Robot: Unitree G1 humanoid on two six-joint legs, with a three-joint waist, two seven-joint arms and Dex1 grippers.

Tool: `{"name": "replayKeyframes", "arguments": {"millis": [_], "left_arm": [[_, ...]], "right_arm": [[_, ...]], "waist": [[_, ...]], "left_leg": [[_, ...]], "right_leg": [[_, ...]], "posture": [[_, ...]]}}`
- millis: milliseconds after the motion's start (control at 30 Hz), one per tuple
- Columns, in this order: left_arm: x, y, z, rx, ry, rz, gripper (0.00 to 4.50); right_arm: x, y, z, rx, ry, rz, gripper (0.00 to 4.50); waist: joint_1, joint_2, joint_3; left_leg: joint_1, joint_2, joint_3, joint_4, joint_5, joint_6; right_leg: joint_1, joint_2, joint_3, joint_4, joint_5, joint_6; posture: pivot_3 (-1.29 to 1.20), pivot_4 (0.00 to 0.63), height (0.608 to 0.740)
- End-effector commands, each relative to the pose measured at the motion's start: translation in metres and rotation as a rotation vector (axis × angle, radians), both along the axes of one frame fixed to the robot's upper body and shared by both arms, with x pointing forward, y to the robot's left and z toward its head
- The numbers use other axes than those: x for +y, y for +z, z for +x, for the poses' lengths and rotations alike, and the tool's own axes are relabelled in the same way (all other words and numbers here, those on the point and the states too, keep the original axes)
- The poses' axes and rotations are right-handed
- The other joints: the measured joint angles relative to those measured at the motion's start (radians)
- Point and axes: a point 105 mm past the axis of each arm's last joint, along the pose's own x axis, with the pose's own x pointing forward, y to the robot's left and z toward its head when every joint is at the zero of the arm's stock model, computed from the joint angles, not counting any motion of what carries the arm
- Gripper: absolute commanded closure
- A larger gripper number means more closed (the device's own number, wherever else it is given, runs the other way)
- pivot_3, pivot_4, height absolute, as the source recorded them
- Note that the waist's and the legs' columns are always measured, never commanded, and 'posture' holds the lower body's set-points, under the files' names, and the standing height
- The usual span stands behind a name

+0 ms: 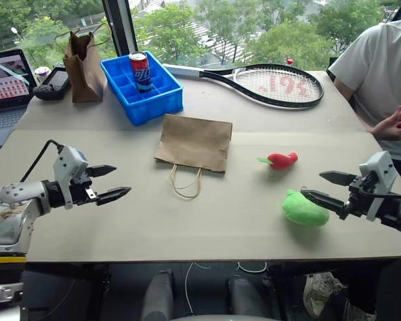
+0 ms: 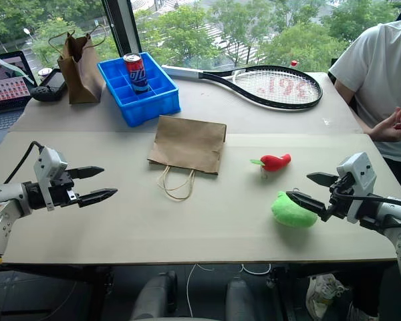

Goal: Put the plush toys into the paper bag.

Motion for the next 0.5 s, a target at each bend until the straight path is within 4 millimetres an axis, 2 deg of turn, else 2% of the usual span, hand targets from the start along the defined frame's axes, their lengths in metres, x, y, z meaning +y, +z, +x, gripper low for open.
{"name": "replayKeyframes", "arguments": {"millis": [33,100,233,333,433,500], "left_arm": [[-0.007,0.027,-0.003,-0.071,-0.092,-0.056,0.00],[-0.029,0.042,-0.008,-0.104,-0.295,-0.028,0.00],[-0.060,0.043,0.001,-0.126,-0.492,0.076,0.00],[-0.078,0.039,0.013,-0.174,-0.596,0.184,0.00],[-0.084,0.023,0.023,-0.205,-0.679,0.336,0.00],[-0.086,0.015,0.032,-0.246,-0.700,0.403,0.00]], "right_arm": [[0.012,0.021,-0.002,-0.057,0.067,-0.028,0.08],[0.048,0.034,-0.012,-0.039,0.228,-0.037,0.08],[0.091,0.042,-0.031,0.017,0.416,-0.049,0.08],[0.110,0.042,-0.042,0.050,0.495,-0.073,0.08],[0.122,0.045,-0.050,0.060,0.529,-0.062,0.08],[0.128,0.048,-0.053,0.056,0.537,-0.051,0.08]], "waist": [[0.000,0.000,0.000],[0.000,0.000,0.001],[0.007,0.000,0.001],[0.019,0.000,0.001],[0.021,0.000,0.001],[0.020,-0.001,0.001]], "left_leg": [[0.000,0.000,0.000,0.000,0.000,0.000],[-0.001,0.000,0.000,0.000,0.000,0.000],[-0.002,0.000,0.000,0.000,0.000,0.000],[-0.002,0.000,0.000,0.002,0.000,0.000],[-0.008,0.000,0.000,0.006,0.000,0.001],[-0.016,0.000,-0.001,0.011,0.005,0.009]], "right_leg": [[0.000,0.000,0.000,0.000,0.000,0.000],[-0.001,0.000,0.000,0.000,0.000,0.000],[-0.007,0.000,0.000,0.003,0.001,-0.001],[-0.006,0.000,0.000,0.001,0.001,-0.001],[-0.004,0.000,0.000,0.002,0.002,-0.002],[-0.010,0.001,0.000,0.004,0.006,-0.007]], "posture": [[0.00,0.150,0.740],[0.00,0.150,0.740],[0.00,0.150,0.740],[0.00,0.150,0.740],[0.00,0.150,0.740],[0.00,0.150,0.740]]}}
